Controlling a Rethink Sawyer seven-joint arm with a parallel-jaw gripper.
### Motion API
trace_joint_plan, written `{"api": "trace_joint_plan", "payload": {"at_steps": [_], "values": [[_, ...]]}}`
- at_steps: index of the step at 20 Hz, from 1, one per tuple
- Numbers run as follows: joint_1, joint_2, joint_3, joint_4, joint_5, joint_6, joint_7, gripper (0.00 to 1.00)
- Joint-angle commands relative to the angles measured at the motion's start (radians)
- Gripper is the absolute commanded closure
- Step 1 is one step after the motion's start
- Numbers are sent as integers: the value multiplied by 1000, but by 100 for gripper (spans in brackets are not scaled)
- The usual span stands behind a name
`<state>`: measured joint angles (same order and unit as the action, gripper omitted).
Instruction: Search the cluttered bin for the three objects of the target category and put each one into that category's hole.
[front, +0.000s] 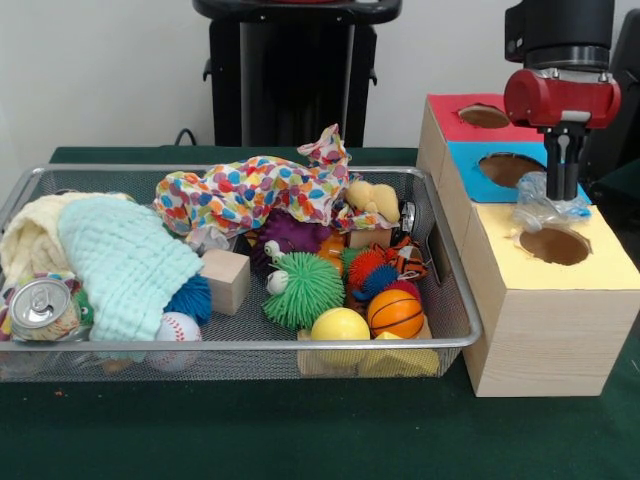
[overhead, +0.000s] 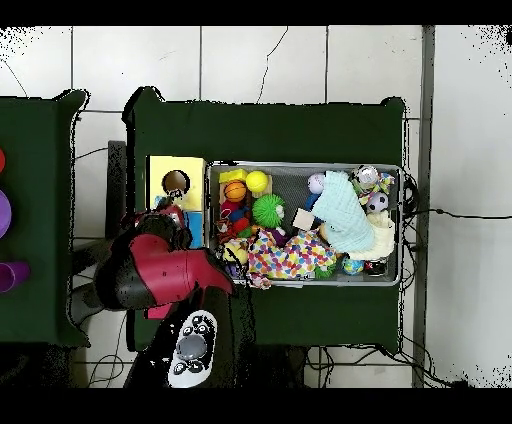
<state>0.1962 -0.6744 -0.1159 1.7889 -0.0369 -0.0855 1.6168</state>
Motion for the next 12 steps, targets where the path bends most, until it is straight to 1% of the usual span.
{"api": "trace_joint_plan", "payload": {"at_steps": [1, 4, 12], "values": [[-46, 67, -1, 90, -59, 6, 139, 100], [-53, 57, 1, 112, -77, -6, 137, 100], [-79, 2, 14, 169, -103, 19, 139, 100]]}}
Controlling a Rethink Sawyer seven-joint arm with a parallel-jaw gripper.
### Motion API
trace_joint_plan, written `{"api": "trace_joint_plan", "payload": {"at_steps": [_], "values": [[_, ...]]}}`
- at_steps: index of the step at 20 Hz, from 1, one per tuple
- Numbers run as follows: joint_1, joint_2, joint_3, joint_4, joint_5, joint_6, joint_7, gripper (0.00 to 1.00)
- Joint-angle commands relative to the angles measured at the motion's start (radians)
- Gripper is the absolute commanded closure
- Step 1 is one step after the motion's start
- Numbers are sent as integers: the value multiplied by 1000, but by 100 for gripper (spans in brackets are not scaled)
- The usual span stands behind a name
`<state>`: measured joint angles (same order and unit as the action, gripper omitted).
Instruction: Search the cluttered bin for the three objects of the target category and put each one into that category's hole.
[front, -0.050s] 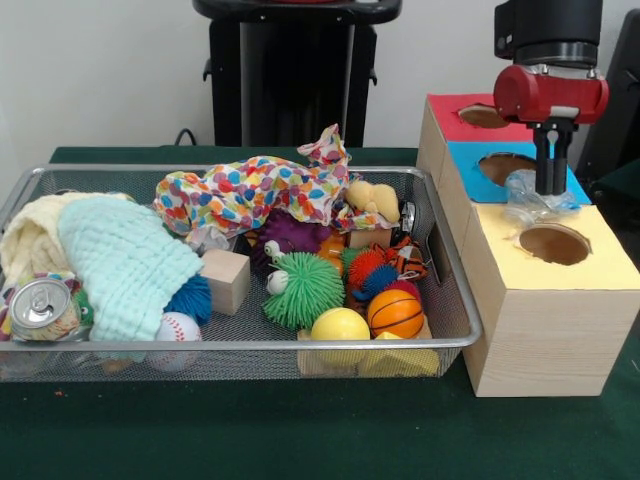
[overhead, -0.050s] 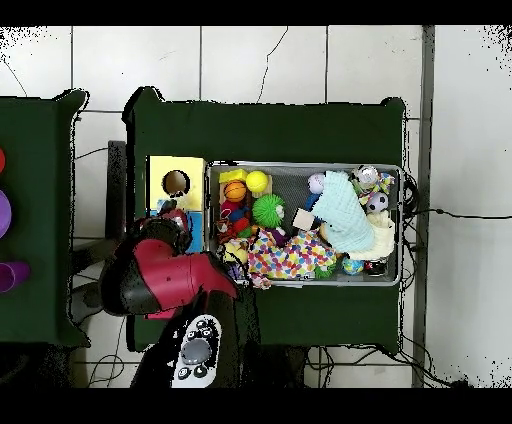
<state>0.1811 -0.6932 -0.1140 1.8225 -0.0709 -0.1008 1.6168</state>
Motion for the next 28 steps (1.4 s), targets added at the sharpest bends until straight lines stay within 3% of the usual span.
{"api": "trace_joint_plan", "payload": {"at_steps": [1, 13, 28], "values": [[-67, 15, 14, 143, -72, 35, 140, 100], [-72, 29, 6, 175, -56, 43, 159, 100], [-47, 30, 17, 231, 81, 95, 253, 100]]}}
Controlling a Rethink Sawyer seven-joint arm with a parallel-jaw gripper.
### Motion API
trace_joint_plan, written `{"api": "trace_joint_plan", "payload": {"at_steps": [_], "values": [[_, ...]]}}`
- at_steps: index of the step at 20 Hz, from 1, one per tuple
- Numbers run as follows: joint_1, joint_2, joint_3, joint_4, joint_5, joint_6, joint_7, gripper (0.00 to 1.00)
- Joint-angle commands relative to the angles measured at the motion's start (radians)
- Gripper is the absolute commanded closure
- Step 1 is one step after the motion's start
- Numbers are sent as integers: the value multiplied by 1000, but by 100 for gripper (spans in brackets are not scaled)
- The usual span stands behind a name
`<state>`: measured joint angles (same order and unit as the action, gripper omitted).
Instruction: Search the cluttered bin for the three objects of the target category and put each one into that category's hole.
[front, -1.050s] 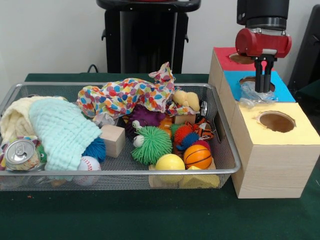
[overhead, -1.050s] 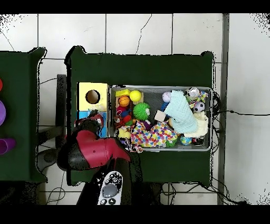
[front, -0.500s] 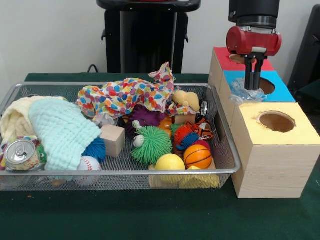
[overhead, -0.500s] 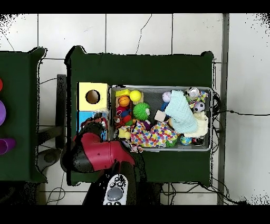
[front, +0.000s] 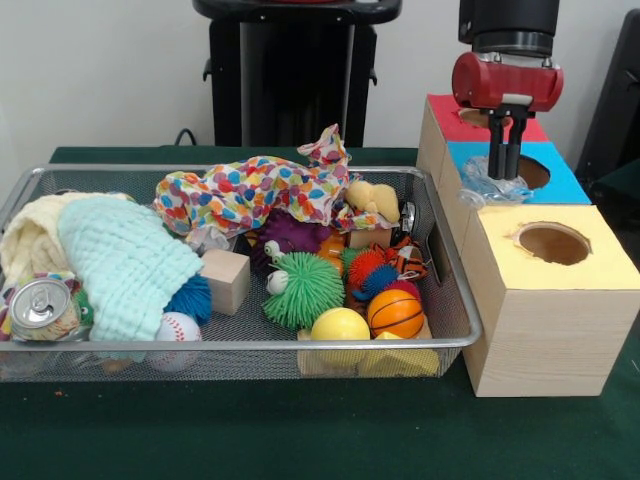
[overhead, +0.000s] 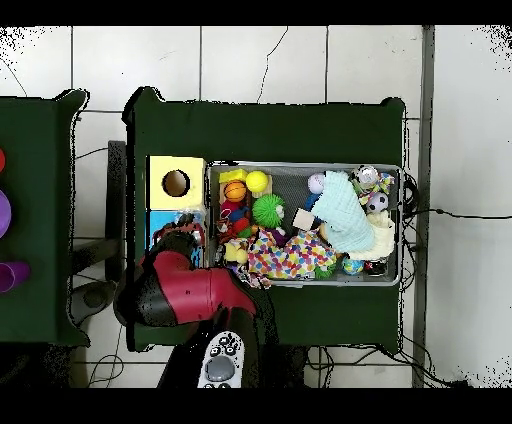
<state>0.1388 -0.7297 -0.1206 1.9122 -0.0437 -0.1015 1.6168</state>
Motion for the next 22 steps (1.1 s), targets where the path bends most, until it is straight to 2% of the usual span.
{"api": "trace_joint_plan", "payload": {"at_steps": [1, 22], "values": [[-4, 67, 24, 145, 61, 93, 254, 100], [13, 63, 37, 200, 162, 80, 255, 100]]}}
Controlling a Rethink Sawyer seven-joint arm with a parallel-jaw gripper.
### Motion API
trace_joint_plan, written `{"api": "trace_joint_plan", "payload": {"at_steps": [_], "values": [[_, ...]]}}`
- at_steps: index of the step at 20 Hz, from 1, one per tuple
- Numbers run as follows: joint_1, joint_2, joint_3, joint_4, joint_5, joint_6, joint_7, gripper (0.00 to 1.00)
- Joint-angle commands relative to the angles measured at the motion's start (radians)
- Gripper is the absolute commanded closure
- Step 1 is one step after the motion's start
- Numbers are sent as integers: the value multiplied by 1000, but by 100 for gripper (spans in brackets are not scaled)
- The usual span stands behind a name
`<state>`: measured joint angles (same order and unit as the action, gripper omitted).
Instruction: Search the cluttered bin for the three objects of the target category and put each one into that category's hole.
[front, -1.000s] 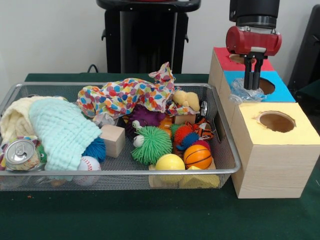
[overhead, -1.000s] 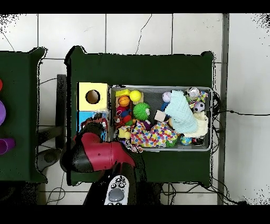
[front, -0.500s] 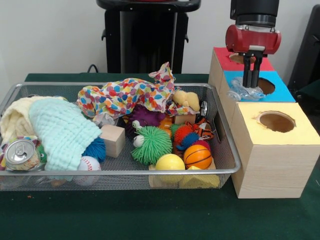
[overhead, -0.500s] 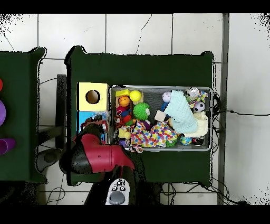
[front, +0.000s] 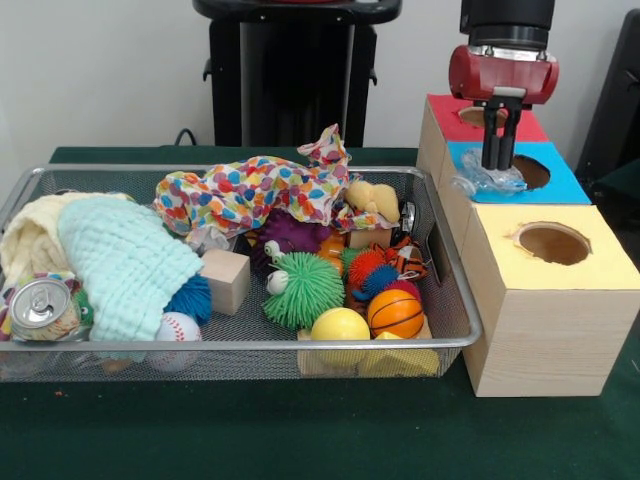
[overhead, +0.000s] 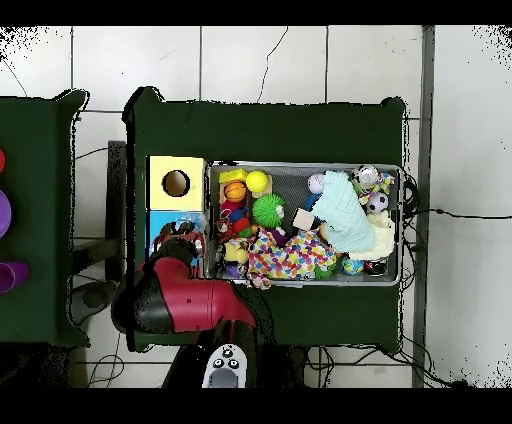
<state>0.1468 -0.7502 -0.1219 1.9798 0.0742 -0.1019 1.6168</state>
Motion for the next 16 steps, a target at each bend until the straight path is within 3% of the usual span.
{"api": "trace_joint_plan", "payload": {"at_steps": [1, 16], "values": [[7, 83, 39, 133, 50, 81, 256, 100], [83, 123, 20, 118, 165, 60, 282, 100]]}}
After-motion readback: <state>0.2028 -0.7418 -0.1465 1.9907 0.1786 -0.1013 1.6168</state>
